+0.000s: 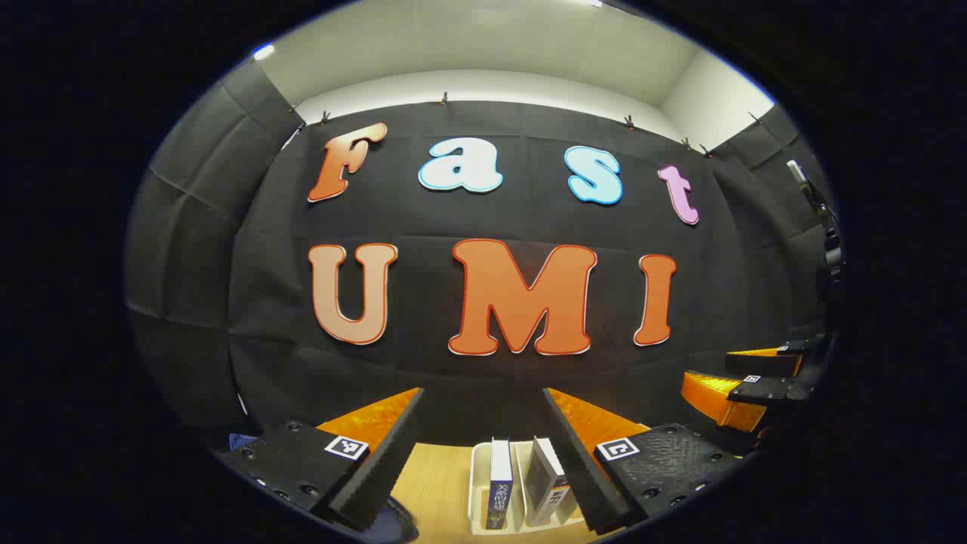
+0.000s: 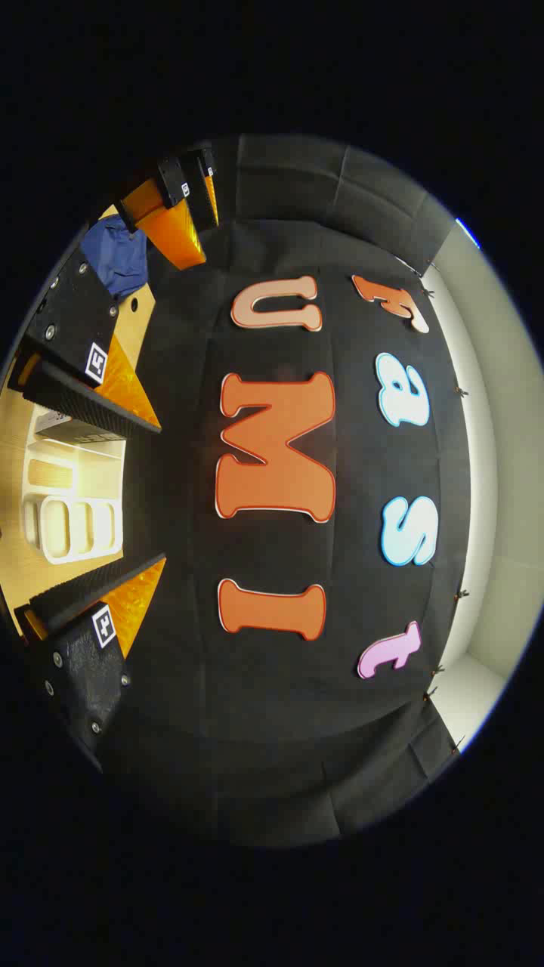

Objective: Open the schoolbag, grab two books from the bookshelf and put them into the schoolbag.

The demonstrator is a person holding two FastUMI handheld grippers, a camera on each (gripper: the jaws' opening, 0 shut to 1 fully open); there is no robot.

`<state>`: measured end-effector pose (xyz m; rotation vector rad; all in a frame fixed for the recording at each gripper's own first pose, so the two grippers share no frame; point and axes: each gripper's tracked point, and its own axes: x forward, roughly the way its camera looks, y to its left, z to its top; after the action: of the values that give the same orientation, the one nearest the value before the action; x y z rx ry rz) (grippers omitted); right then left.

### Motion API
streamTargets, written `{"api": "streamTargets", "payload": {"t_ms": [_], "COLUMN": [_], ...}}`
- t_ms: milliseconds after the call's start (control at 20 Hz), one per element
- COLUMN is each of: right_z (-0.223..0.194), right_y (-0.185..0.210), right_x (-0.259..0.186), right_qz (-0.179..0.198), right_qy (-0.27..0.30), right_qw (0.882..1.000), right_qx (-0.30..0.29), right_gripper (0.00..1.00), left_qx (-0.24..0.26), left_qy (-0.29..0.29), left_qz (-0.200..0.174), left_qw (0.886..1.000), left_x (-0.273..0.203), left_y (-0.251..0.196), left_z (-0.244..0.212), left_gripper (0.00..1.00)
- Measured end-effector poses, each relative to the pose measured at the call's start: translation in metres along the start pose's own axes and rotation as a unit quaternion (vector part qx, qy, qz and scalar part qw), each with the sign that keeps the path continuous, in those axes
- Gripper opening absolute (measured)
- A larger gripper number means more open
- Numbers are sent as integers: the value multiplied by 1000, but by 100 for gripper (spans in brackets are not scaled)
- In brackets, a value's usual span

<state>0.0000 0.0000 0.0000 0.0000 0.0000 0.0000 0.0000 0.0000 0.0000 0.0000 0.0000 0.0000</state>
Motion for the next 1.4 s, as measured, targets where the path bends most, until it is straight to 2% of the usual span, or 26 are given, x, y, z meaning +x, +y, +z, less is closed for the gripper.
{"api": "streamTargets", "payload": {"t_ms": [300,550,850,900,1400], "right_z": [2,1,0,1,-3], "right_y": [15,21,23,23,44], "right_x": [2,2,0,-1,2], "right_qz": [-31,-38,-27,-26,6], "right_qy": [-2,2,4,2,6], "right_qw": [999,999,999,999,1000], "right_qx": [-8,-18,-18,-18,-18], "right_gripper": [91,90,91,94,94], "left_qx": [-11,-31,-36,-35,-17], "left_qy": [-8,-2,1,0,6], "left_qz": [-47,-56,-45,-41,-3], "left_qw": [999,998,998,999,1000], "left_x": [19,20,13,11,-4], "left_y": [11,14,17,19,47], "left_z": [-3,-10,-11,-8,-9], "left_gripper": [93,92,94,94,94]}}
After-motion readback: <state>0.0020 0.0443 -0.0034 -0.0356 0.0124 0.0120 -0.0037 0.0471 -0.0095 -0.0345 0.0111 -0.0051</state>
